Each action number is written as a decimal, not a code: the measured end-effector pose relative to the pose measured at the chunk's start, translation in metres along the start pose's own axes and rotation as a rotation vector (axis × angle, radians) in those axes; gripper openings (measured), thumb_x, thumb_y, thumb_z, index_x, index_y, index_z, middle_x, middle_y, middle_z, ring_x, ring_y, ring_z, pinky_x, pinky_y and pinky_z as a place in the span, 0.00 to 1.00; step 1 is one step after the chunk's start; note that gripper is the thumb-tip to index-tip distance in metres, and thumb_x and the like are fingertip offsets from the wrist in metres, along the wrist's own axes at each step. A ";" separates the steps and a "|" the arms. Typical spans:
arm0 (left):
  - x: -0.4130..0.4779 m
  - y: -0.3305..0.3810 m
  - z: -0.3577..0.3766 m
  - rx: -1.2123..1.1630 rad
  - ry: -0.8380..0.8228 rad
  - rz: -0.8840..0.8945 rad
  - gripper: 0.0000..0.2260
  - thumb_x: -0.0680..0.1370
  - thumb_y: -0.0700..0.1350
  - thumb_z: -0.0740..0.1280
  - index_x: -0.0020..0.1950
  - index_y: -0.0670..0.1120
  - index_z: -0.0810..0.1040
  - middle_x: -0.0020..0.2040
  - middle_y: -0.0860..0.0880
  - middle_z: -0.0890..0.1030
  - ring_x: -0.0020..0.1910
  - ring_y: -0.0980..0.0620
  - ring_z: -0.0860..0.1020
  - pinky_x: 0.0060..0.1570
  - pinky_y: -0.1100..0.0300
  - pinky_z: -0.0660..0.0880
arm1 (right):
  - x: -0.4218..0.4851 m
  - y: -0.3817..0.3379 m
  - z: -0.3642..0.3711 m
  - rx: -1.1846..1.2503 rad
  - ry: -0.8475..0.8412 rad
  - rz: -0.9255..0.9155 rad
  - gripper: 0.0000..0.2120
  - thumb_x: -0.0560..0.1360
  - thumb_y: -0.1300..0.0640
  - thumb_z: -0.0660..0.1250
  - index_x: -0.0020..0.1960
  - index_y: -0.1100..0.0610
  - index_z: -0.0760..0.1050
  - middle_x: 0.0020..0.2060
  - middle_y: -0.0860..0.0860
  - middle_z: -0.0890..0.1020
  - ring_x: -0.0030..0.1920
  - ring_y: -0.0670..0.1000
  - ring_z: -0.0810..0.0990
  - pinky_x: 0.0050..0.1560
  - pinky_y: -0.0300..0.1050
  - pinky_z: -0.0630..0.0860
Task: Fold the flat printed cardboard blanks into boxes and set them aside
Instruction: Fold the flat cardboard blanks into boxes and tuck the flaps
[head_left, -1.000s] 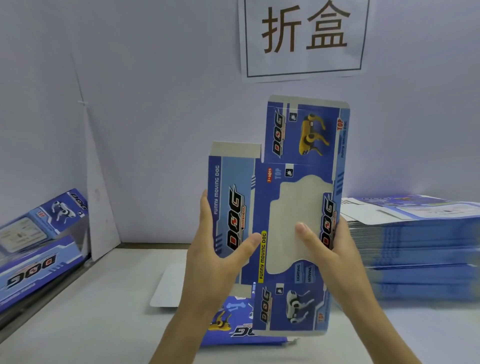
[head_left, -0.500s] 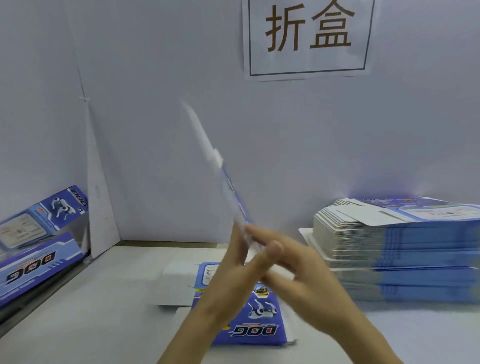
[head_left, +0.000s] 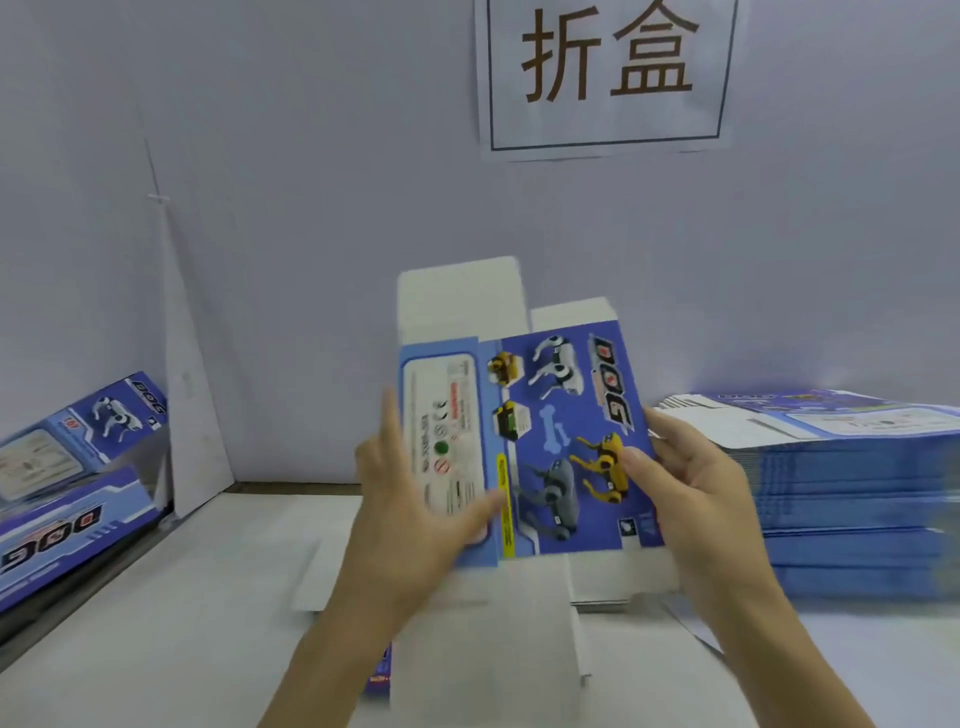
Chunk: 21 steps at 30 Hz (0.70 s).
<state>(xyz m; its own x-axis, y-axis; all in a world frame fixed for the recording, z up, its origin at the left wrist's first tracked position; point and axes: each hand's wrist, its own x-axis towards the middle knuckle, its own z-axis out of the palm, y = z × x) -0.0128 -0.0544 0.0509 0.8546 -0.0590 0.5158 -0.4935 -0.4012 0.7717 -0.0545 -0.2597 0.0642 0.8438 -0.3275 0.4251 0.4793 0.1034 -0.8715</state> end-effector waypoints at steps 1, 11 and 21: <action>-0.002 -0.001 0.001 0.159 -0.077 0.020 0.55 0.57 0.71 0.69 0.75 0.65 0.39 0.65 0.63 0.55 0.60 0.72 0.65 0.49 0.75 0.70 | 0.000 0.000 0.001 0.013 0.038 -0.025 0.13 0.79 0.64 0.63 0.55 0.48 0.76 0.47 0.48 0.87 0.44 0.50 0.86 0.32 0.41 0.80; -0.003 -0.011 0.015 0.197 -0.147 -0.018 0.53 0.68 0.56 0.76 0.77 0.61 0.37 0.67 0.61 0.58 0.55 0.78 0.61 0.42 0.86 0.64 | 0.001 -0.003 -0.001 0.009 0.032 -0.131 0.15 0.79 0.63 0.62 0.58 0.44 0.75 0.48 0.47 0.86 0.48 0.50 0.86 0.34 0.42 0.82; -0.001 0.003 0.002 -0.334 -0.348 -0.150 0.47 0.60 0.51 0.74 0.71 0.68 0.52 0.64 0.60 0.72 0.60 0.60 0.76 0.49 0.64 0.79 | -0.007 0.011 0.018 -0.198 -0.077 -0.174 0.24 0.74 0.44 0.58 0.69 0.31 0.60 0.51 0.29 0.79 0.50 0.41 0.83 0.34 0.38 0.80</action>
<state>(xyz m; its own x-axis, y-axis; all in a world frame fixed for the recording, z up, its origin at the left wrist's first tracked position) -0.0151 -0.0570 0.0518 0.8950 -0.3476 0.2796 -0.3373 -0.1172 0.9341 -0.0508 -0.2393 0.0563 0.7722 -0.2512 0.5836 0.5688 -0.1359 -0.8112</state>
